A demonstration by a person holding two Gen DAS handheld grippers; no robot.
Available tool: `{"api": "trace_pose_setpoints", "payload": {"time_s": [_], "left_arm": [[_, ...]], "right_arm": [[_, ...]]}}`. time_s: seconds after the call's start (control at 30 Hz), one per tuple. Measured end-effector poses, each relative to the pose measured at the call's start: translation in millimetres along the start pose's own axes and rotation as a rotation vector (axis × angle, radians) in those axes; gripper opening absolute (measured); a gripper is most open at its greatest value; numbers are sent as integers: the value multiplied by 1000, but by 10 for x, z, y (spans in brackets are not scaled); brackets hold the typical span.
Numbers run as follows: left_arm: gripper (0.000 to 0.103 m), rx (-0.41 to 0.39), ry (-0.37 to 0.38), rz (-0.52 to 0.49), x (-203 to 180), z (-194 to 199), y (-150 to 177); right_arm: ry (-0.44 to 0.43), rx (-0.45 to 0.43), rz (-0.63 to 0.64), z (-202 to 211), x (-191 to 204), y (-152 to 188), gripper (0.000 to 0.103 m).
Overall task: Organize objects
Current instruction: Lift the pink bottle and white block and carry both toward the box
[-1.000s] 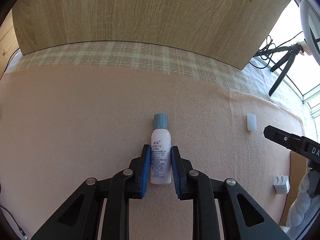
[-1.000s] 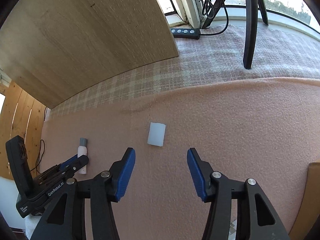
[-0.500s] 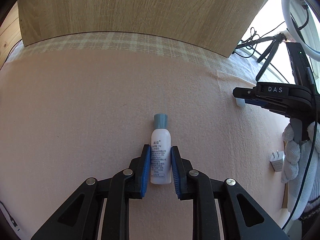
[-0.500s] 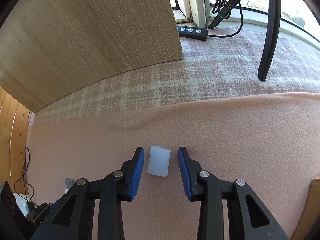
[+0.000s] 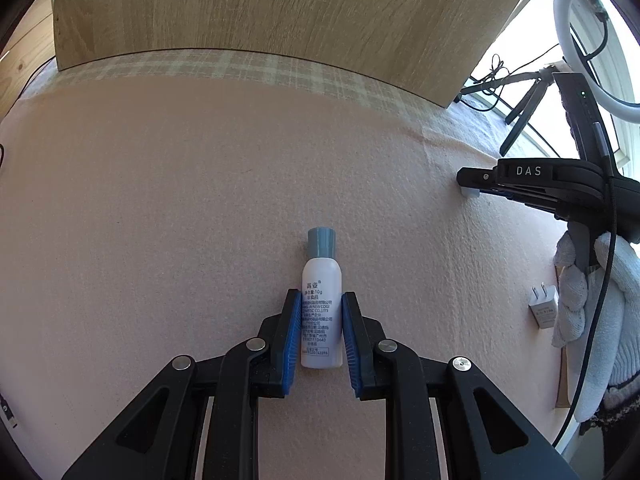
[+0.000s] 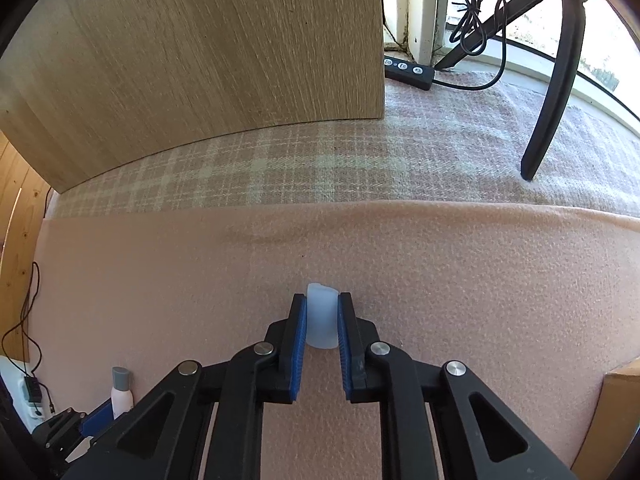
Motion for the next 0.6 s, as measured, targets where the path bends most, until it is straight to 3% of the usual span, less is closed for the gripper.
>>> {"api": "trace_pose_setpoints", "payload": {"time_s": [0.6], "left_arm": [[21, -20, 15, 18, -158, 352, 323]], "right_arm": [[-163, -10, -30, 866, -146, 631, 11]]}}
Point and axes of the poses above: each gripper's, at about its wrist camera, not at the fingertips, and z roughly against the way its jaws point, x to its left, y to its underside, the point moved 7 cm from there along -z, roughly the way its jaws point, and after that the axes turned 15 degrees about -x, right-handed, at the moved point
